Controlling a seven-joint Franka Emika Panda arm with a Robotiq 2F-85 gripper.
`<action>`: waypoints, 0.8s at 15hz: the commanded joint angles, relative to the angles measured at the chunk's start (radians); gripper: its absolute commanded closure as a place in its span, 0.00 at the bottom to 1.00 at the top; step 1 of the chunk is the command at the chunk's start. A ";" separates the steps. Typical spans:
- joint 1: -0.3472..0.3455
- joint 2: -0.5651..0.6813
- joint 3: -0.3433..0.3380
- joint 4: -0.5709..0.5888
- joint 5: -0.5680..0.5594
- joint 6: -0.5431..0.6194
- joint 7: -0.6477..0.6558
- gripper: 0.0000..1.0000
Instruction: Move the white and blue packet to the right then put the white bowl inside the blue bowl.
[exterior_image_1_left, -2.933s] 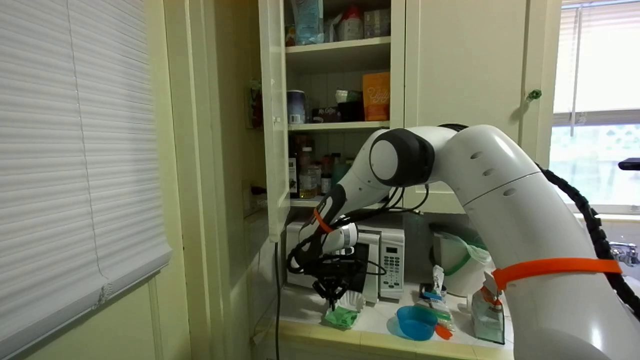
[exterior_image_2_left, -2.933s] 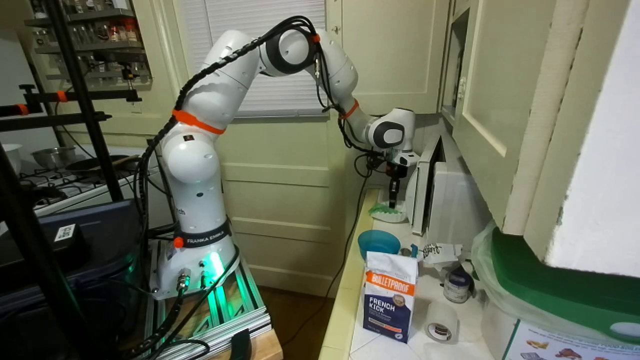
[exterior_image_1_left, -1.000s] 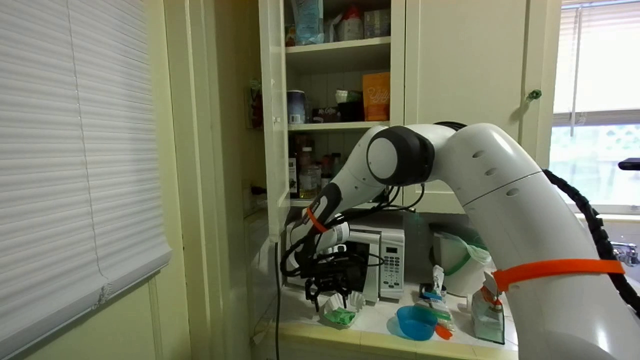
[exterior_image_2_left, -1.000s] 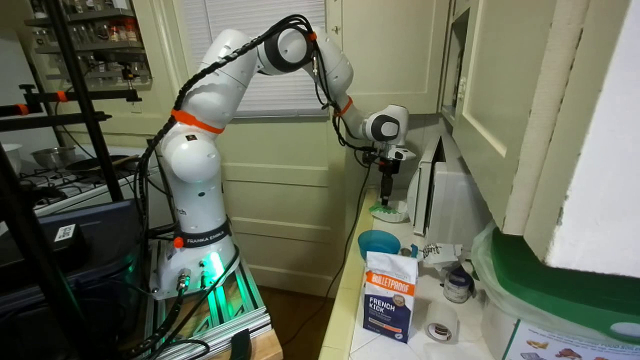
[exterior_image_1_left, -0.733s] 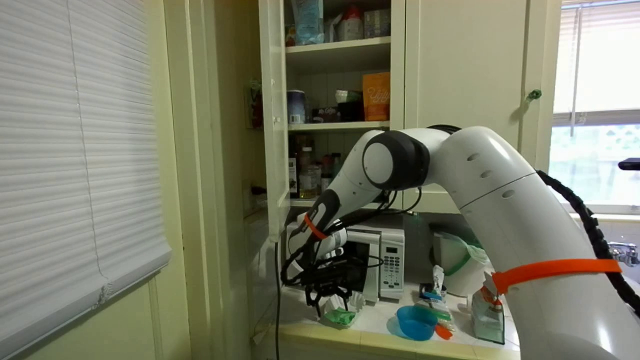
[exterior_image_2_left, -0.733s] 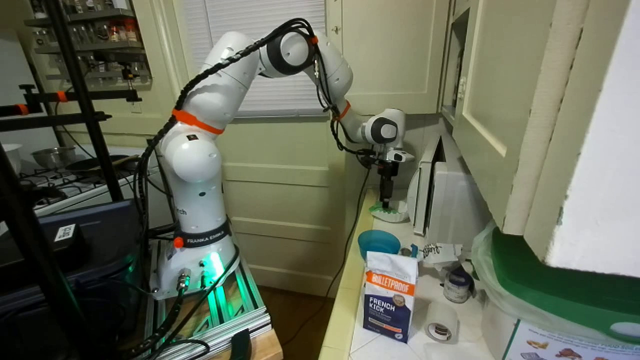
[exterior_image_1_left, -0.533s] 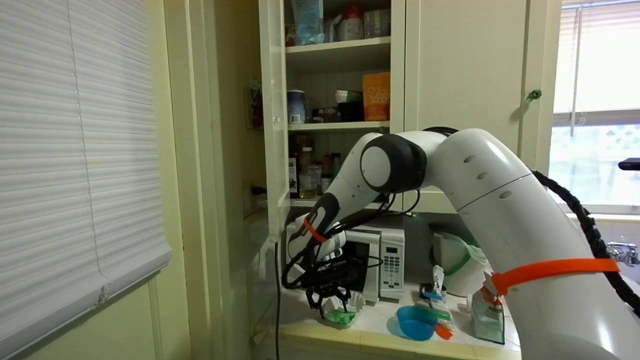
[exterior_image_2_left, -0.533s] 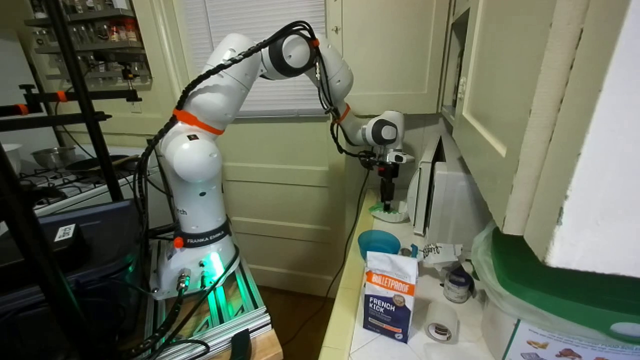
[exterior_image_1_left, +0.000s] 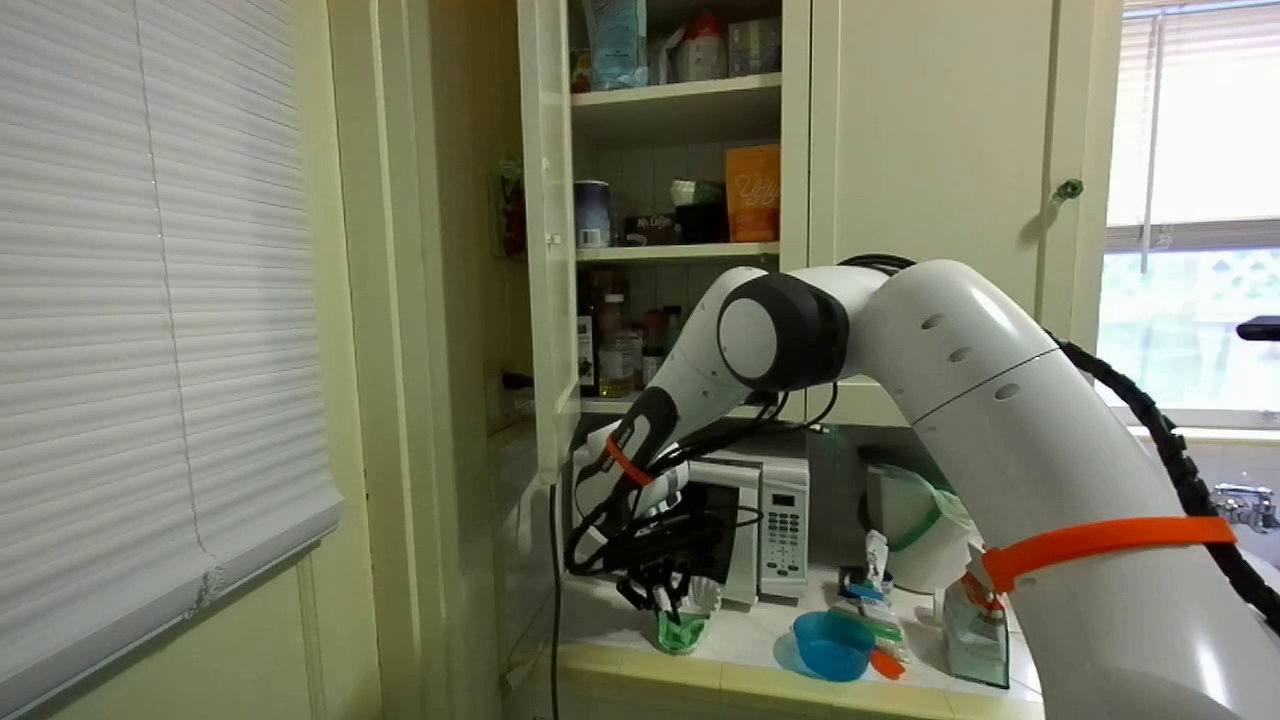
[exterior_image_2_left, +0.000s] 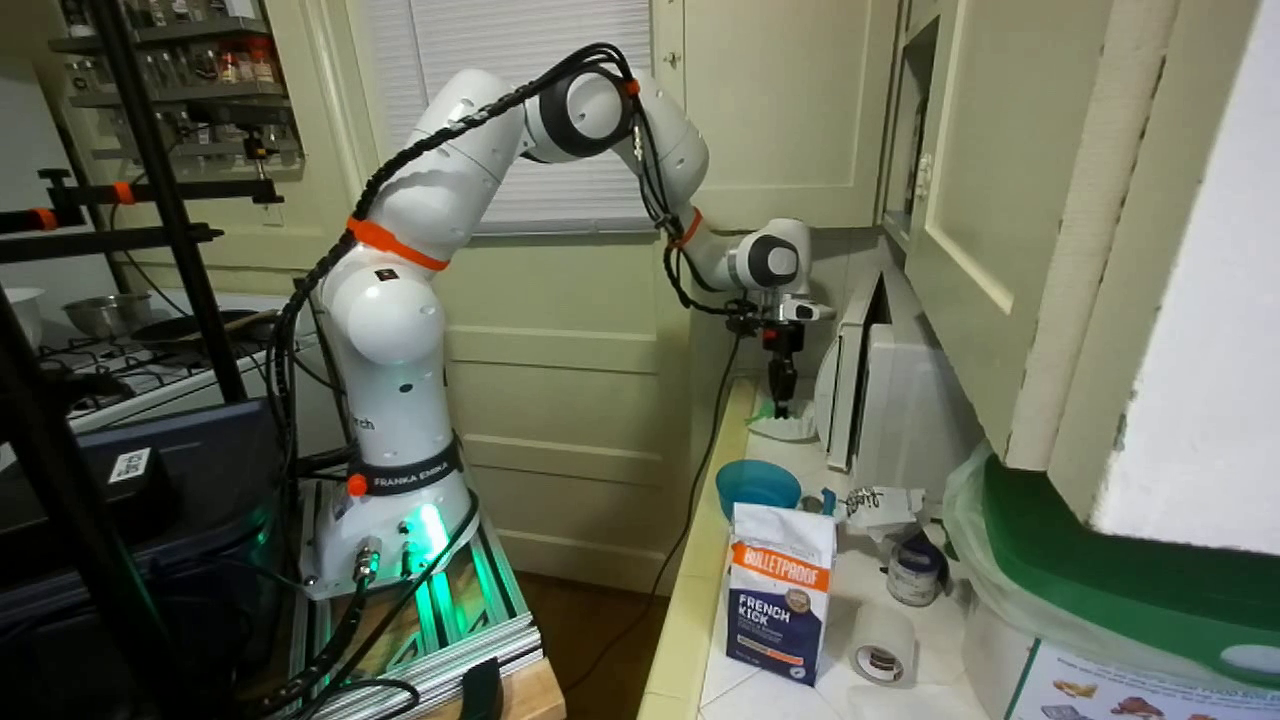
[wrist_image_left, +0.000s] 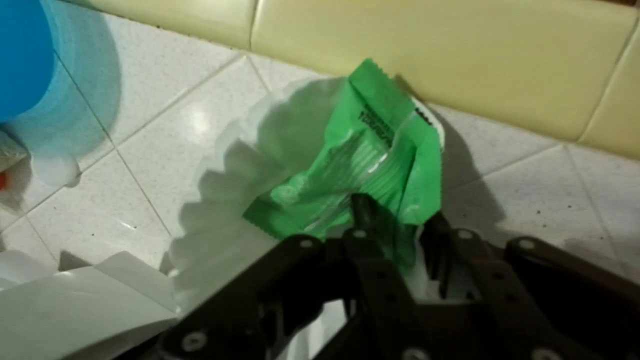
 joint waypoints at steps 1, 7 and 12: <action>0.007 0.011 -0.011 0.021 -0.005 -0.021 -0.013 0.99; -0.010 -0.056 0.008 -0.024 0.039 -0.023 -0.035 0.97; -0.031 -0.142 0.036 -0.094 0.124 -0.037 -0.077 0.97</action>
